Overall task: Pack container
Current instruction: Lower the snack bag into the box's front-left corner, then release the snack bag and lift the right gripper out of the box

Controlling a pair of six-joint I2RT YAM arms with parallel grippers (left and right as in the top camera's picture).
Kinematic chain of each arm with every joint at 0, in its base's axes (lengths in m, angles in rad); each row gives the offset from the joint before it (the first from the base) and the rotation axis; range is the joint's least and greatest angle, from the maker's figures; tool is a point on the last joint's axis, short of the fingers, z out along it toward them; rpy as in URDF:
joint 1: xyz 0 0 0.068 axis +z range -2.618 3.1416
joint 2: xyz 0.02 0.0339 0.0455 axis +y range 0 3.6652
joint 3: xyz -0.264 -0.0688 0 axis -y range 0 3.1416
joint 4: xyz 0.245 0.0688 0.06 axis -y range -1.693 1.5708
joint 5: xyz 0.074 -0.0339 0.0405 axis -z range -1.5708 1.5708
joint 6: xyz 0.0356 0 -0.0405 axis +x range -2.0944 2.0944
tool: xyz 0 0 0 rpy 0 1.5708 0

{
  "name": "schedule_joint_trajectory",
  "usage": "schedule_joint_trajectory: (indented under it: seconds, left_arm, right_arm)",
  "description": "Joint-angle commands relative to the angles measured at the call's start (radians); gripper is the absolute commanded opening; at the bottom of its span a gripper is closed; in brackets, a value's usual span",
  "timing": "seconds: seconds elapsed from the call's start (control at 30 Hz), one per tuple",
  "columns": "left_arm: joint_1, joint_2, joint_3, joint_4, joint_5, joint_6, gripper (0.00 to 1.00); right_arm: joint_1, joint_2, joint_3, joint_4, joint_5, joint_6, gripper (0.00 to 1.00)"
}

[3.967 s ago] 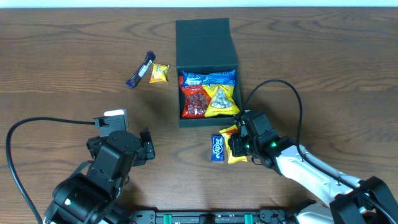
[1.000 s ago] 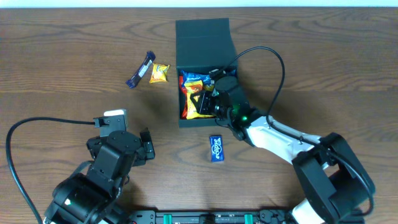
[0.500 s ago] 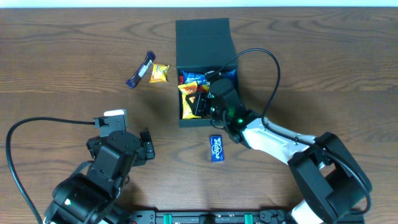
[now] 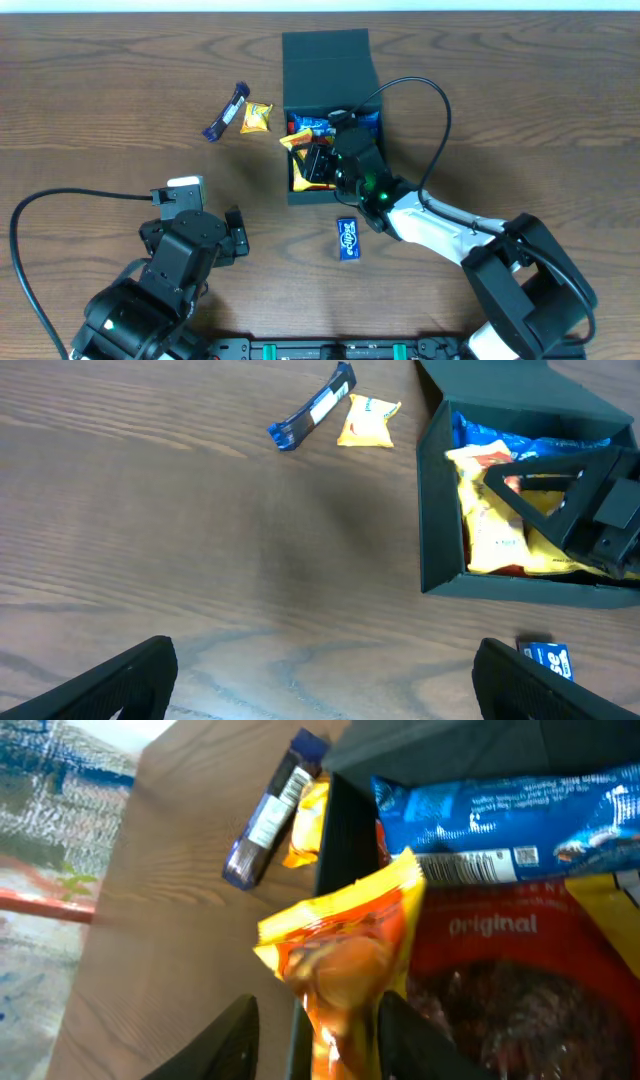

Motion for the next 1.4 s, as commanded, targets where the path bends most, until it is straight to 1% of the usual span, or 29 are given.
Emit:
schedule_joint_trajectory:
  seconds: [0.0,0.07,0.1,0.17,0.2,0.3,0.37,0.43,0.47,0.57,0.73,0.87,1.03,1.23,1.37]
  left_arm:
    - [0.002,0.001,-0.001,-0.003,-0.007,-0.008,0.95]
    - [0.002,0.001,-0.001,-0.003,-0.007,-0.008,0.95]
    - [0.002,0.001,-0.001,-0.003,-0.007,-0.007,0.95]
    - [0.002,0.001,-0.001,-0.003,-0.007,-0.008,0.95]
    - [0.002,0.001,-0.001,-0.003,-0.007,-0.008,0.95]
    - [0.002,0.001,-0.001,-0.003,-0.007,-0.008,0.95]
    - [0.002,0.001,-0.001,-0.003,-0.007,-0.008,0.95]
    - [0.002,0.001,-0.001,-0.003,-0.007,-0.008,0.95]
    - [0.002,0.001,-0.001,-0.003,-0.007,-0.007,0.95]
    - [0.002,0.001,-0.001,-0.003,-0.007,-0.008,0.95]
    - [0.002,0.001,-0.001,-0.003,-0.007,-0.008,0.95]
    - [0.002,0.001,-0.001,-0.003,-0.007,-0.008,0.96]
    - [0.002,0.001,-0.001,-0.003,-0.007,-0.007,0.95]
    - [0.002,0.001,-0.001,-0.003,-0.007,-0.007,0.96]
    - [0.002,0.001,-0.001,-0.003,-0.007,-0.008,0.95]
  right_arm:
    - [0.008,-0.004,0.011,0.015,-0.02,0.0,0.3]
    - [0.008,-0.018,0.011,0.014,-0.031,-0.001,0.27]
    - [0.008,-0.026,0.011,0.012,-0.03,-0.008,0.28]
    - [0.007,-0.048,0.011,0.003,-0.018,-0.045,0.33]
    - [0.006,-0.057,0.011,-0.005,-0.008,-0.047,0.33]
    - [0.006,-0.087,0.011,-0.036,0.032,-0.06,0.29]
    - [0.004,-0.113,0.011,-0.069,0.055,-0.084,0.19]
    - [0.001,-0.132,0.011,-0.126,0.06,-0.084,0.05]
    - [0.001,-0.134,0.011,-0.141,0.06,-0.083,0.01]
    - [0.004,-0.134,0.011,-0.187,0.055,-0.079,0.01]
    - [0.011,-0.127,0.011,-0.189,0.057,-0.07,0.01]
    - [0.016,-0.098,0.011,-0.174,0.063,-0.071,0.01]
    - [0.016,-0.05,0.011,-0.087,0.029,-0.071,0.01]
    - [0.016,-0.037,0.011,-0.126,0.06,-0.072,0.01]
    - [0.016,0.002,0.011,-0.116,0.06,-0.06,0.01]
